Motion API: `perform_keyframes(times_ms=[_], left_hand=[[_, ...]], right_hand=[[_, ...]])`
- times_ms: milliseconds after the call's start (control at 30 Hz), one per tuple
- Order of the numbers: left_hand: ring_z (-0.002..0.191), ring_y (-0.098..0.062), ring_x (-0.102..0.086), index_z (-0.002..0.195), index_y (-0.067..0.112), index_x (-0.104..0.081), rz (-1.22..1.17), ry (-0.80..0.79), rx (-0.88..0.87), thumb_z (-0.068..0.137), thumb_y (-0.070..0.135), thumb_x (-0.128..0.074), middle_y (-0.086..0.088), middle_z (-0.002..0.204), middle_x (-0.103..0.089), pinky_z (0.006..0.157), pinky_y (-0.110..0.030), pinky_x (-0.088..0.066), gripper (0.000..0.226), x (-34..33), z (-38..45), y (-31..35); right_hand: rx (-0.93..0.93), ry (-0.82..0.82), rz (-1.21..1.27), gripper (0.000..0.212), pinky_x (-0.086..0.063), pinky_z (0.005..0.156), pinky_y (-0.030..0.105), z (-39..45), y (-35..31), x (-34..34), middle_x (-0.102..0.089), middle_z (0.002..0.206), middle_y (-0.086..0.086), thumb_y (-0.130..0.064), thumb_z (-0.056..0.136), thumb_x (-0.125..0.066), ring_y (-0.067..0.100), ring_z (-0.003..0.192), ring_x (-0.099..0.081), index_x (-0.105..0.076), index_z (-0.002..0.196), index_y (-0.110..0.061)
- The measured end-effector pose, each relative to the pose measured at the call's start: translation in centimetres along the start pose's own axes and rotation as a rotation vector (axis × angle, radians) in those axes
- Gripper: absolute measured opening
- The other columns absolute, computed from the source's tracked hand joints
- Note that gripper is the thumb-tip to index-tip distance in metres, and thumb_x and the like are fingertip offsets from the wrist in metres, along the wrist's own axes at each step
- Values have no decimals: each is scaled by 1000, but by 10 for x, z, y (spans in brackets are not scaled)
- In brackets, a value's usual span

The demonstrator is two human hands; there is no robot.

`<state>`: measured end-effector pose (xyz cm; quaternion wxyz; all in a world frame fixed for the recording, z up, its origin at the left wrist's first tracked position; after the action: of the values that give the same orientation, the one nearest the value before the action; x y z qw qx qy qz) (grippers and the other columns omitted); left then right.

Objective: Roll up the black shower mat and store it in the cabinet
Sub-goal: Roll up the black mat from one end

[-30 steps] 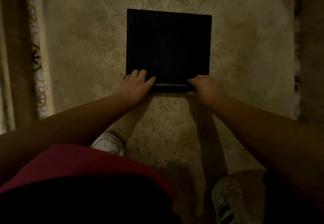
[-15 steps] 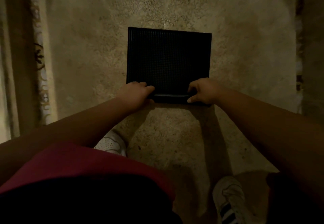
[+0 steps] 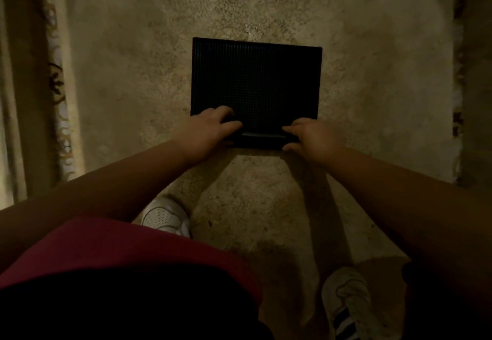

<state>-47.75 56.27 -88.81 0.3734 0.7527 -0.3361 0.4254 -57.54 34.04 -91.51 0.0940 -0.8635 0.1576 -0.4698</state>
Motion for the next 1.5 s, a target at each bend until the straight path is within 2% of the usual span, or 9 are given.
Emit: perform_keyframes(times_ms=[133,267,367,500,600,933,1100,1300,1500], left_hand=[[93,-34,-57,127,11,-56,155,31,-68,85,19,-58,-13,107,-61,79,-45,-47,42,-7,-11,21],[115,-33,-54,144,9,-34,193,-14,14,93,24,-52,-13,130,-52,90,-46,-47,56,-15,-9,18],[128,-30,-45,148,9,-21,226,-28,69,96,23,-47,-11,142,-43,96,-44,-44,60,-13,4,11],[116,-29,-52,147,10,-24,228,-44,98,95,19,-48,-9,133,-49,80,-40,-50,58,-6,18,3],[118,-33,-52,145,7,-30,141,-22,116,92,13,-50,-14,134,-52,90,-45,-46,56,-7,21,-1],[105,-37,-48,121,12,-49,-34,32,189,83,22,-66,-19,116,-51,80,-47,-47,44,2,24,-7],[105,-34,-53,127,13,-54,-156,-175,123,85,38,-66,-14,117,-56,85,-40,-46,51,-18,-1,11],[111,-29,-56,129,17,-54,-310,-262,176,83,43,-68,-10,122,-60,84,-36,-43,55,-10,19,-11],[116,-30,-46,131,11,-51,-485,-196,228,79,34,-75,-15,127,-47,92,-35,-40,61,-22,14,-15]], right_hand=[[-109,-78,63,58,-51,84,39,13,7,3,-63,121,2,-44,76,-73,23,106,-58,-56,129,-29],[-154,-21,228,67,-50,71,33,15,10,14,-65,113,1,-40,72,-78,20,92,-62,-42,128,-32],[-61,148,73,43,-46,82,36,-1,2,14,-62,119,7,-40,83,-65,25,105,-56,-52,122,-24],[-17,223,-160,73,-42,93,42,-20,-14,0,-52,126,14,-39,75,-74,31,112,-49,-47,134,-8],[-61,221,-173,45,-48,82,41,-4,-15,12,-57,114,10,-22,78,-68,28,100,-53,-56,120,-11],[-51,-139,-235,50,-53,78,39,33,-4,35,-64,106,9,-47,75,-71,28,95,-59,-64,114,-17],[-36,-442,-79,72,-51,85,39,15,-4,13,-58,125,8,-42,72,-78,27,108,-57,-49,134,-21],[89,10,-142,65,-46,91,44,-22,-1,8,-53,126,16,-37,80,-71,34,113,-50,-48,136,-12],[94,12,-196,61,-43,88,39,-17,-6,5,-55,127,11,-36,85,-65,30,109,-48,-46,139,-14]])
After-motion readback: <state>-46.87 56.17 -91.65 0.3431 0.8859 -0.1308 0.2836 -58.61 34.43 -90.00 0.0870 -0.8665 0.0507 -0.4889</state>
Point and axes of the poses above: each hand's wrist, its own z-axis towards the middle knuckle, its own x-axis out of the back of the hand, y = z × x, the point moved 4 cm from there along z, towards the middle knuckle
